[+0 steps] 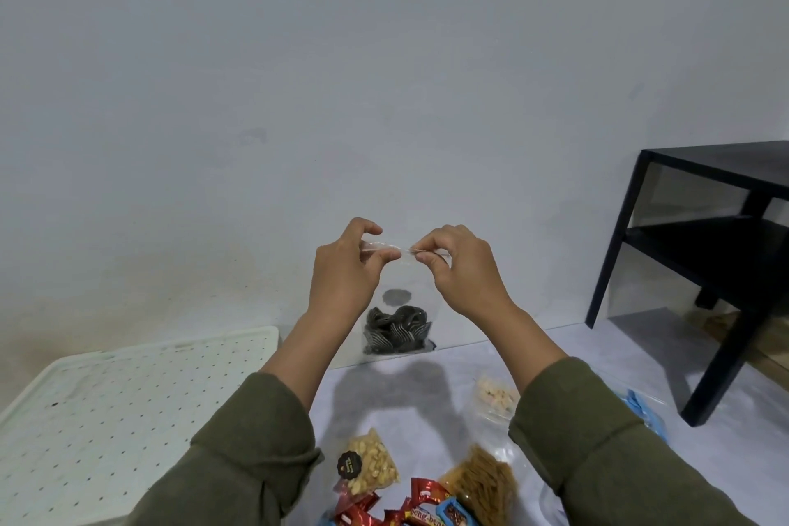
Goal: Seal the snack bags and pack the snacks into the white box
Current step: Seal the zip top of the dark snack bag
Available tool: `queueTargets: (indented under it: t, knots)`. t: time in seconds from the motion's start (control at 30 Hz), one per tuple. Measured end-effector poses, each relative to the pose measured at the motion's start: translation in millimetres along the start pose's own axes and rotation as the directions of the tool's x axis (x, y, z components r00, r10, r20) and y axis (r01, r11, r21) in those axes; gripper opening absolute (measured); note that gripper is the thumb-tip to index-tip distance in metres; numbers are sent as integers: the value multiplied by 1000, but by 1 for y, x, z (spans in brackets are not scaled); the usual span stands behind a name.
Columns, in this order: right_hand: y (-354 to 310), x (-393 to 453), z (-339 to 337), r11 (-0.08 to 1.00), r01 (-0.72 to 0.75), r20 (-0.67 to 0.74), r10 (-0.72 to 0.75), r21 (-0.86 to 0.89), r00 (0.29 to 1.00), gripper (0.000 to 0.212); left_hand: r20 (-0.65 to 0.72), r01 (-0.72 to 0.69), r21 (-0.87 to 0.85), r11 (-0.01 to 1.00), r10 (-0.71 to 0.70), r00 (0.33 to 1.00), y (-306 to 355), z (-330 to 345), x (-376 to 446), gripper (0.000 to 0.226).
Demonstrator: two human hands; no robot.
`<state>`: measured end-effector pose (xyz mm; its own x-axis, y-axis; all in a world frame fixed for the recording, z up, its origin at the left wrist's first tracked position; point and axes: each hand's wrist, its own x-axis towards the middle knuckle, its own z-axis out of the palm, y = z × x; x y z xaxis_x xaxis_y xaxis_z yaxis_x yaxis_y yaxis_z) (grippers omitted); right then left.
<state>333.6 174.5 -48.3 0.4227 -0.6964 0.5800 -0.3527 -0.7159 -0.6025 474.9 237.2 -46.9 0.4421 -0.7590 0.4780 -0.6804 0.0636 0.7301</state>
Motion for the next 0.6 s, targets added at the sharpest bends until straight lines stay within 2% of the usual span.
queueTargets:
  t: [0.1, 0.3, 0.43, 0.6]
  knots:
    - [2, 0, 2, 997, 52, -9, -53, -49, 999, 7, 8, 63, -16, 998, -63, 998, 1, -3, 3, 26]
    - [1, 0, 3, 985, 91, -88, -105, -146, 991, 7, 8, 96, -130, 987, -95, 995, 7, -4, 4, 19]
    - [-1, 1, 0, 971, 62, -31, -71, -229, 997, 18, -13, 78, -101, 992, -80, 997, 7, -2, 2, 16]
    - [0, 1, -2, 976, 42, 22, -39, -212, 999, 17, -6, 71, -107, 992, -72, 997, 8, 0, 2, 16]
